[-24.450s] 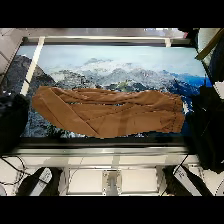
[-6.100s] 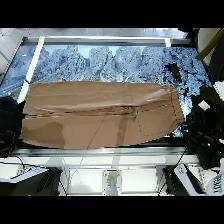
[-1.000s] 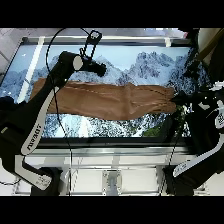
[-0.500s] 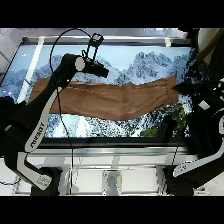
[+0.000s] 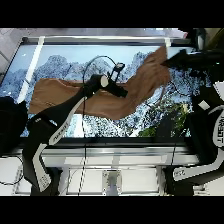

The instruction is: Fold the clothes and pants, and hang the long-sleeved shirts on hangers.

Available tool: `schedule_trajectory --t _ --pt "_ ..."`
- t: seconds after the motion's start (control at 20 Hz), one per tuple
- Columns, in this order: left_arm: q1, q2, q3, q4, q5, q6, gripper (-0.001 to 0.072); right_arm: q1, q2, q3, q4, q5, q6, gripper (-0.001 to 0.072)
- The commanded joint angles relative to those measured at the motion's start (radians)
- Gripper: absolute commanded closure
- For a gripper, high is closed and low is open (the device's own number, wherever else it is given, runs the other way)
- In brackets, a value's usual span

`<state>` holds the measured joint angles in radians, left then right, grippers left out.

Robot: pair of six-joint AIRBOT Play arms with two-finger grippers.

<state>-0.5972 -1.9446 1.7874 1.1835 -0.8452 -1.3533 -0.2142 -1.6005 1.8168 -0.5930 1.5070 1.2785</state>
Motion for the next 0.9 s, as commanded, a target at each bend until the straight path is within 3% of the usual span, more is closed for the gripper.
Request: schedule_trajectory --t 0.0,0.1,0.25,0.35,0.55,0.7,0.75,0.8,0.85 --pt "-0.01 -0.009 0.0 0.041 -0.035 0.0 0.0695 0.185 0.001 0.023 -0.128 -0.1 0.101 0.068" --pt "0.063 0.066 0.0 0.164 -0.158 -0.005 0.0695 0.285 -0.024 0.022 -0.22 -0.169 0.172 0.068" --pt "0.214 0.198 0.0 0.369 -0.375 -0.052 0.0694 0.412 -0.1 0.022 -0.231 -0.286 0.251 0.0681" --pt "0.332 0.274 0.0 0.388 -0.466 -0.053 0.0695 0.499 -0.172 0.022 -0.232 -0.38 0.301 0.0681" --pt "0.504 0.36 0.0 0.383 -0.526 -0.053 0.0695 0.688 -0.341 0.022 -0.213 -0.62 0.407 0.0681" --pt "0.554 0.38 -0.001 0.383 -0.529 -0.053 0.0695 0.811 -0.436 0.023 -0.114 -0.838 0.413 0.0677" --pt "0.557 0.381 -0.001 0.383 -0.529 -0.052 0.0695 0.844 -0.454 0.023 -0.104 -0.9 0.412 0.0562" --pt "0.557 0.38 -0.001 0.383 -0.529 -0.052 0.0695 0.863 -0.458 0.023 -0.094 -0.936 0.411 0.0304" --pt "0.557 0.38 -0.001 0.383 -0.529 -0.051 0.0695 0.869 -0.454 0.029 -0.092 -0.946 0.406 0.0229"
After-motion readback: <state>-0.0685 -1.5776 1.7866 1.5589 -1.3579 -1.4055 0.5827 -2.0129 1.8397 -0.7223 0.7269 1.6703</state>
